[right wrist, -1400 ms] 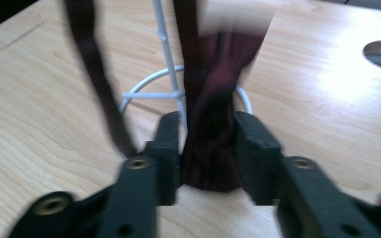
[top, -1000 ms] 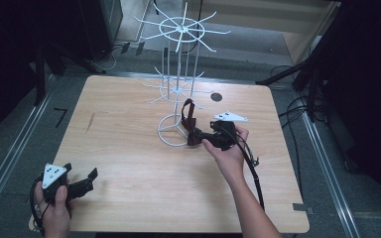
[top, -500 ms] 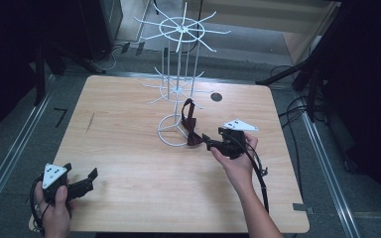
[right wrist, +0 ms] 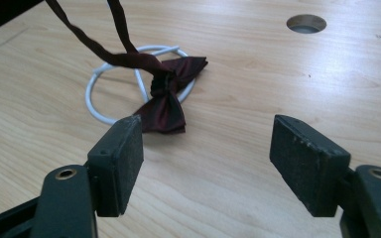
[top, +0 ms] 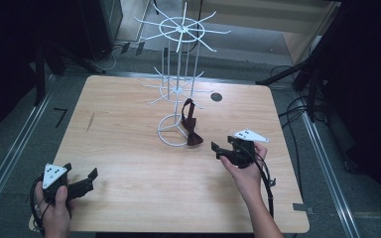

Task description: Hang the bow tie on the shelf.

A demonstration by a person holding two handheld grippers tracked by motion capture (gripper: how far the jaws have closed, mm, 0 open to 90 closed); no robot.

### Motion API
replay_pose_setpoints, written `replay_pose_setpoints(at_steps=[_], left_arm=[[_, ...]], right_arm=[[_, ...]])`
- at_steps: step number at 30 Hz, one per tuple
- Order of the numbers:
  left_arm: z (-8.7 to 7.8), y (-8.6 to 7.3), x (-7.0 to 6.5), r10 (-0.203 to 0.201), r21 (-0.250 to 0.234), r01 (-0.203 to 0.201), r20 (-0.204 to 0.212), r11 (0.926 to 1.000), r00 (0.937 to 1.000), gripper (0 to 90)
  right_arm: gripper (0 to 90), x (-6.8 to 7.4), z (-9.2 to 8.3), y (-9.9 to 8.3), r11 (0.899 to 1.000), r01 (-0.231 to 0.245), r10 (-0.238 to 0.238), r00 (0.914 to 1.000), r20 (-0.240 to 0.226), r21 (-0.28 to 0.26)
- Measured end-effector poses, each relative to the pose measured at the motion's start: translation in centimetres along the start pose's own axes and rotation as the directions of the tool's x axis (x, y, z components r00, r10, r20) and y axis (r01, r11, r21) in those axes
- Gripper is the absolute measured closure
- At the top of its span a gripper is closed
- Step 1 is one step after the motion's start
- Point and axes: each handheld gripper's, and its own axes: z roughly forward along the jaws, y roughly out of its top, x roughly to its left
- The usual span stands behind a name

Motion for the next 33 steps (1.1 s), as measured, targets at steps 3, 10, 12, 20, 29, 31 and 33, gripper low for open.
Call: replay_pose_setpoints(at_steps=[3, 10, 12, 20, 29, 31, 33], left_arm=[[0.0, 0.0, 0.0, 0.0, 0.001, 0.0, -0.002, 1.0, 1.0, 8.0], [0.0, 0.0, 0.0, 0.0, -0.001, 0.0, -0.001, 1.0, 1.0, 8.0], [0.0, 0.0, 0.0, 0.0, -0.001, 0.0, -0.001, 1.0, 1.0, 8.0], [0.0, 0.0, 0.0, -0.002, -0.001, 0.002, -0.001, 1.0, 1.0, 8.0], [0.0, 0.0, 0.0, -0.002, -0.001, 0.002, -0.002, 1.0, 1.0, 8.0], [0.0, 0.0, 0.0, -0.002, -0.001, 0.002, -0.002, 1.0, 1.0, 8.0], [0.0, 0.0, 0.0, -0.002, -0.002, 0.002, -0.002, 1.0, 1.0, 8.0]], right_arm=[[29.3, -0.3, -0.3, -0.7, 1.0, 0.007, -0.007, 0.9999, 0.014, 0.002], [28.3, -1.4, -1.0, -2.0, 1.0, -0.015, 0.015, 0.9994, 0.03, 0.001], [27.8, -1.7, -1.2, -2.4, 1.0, -0.014, 0.014, 0.9993, 0.034, 0.004], [27.2, -3.2, -2.3, -3.8, 0.999, -0.032, 0.031, 0.997, 0.071, 0.006], [24.7, -4.7, -3.7, -4.9, 0.998, -0.062, 0.062, 0.9936, 0.095, -0.003], [24.2, -5.0, -4.0, -5.2, 0.998, -0.065, 0.065, 0.9932, 0.096, -0.004], [23.4, -5.2, -4.2, -5.4, 0.998, -0.07, 0.07, 0.9923, 0.102, -0.004]])
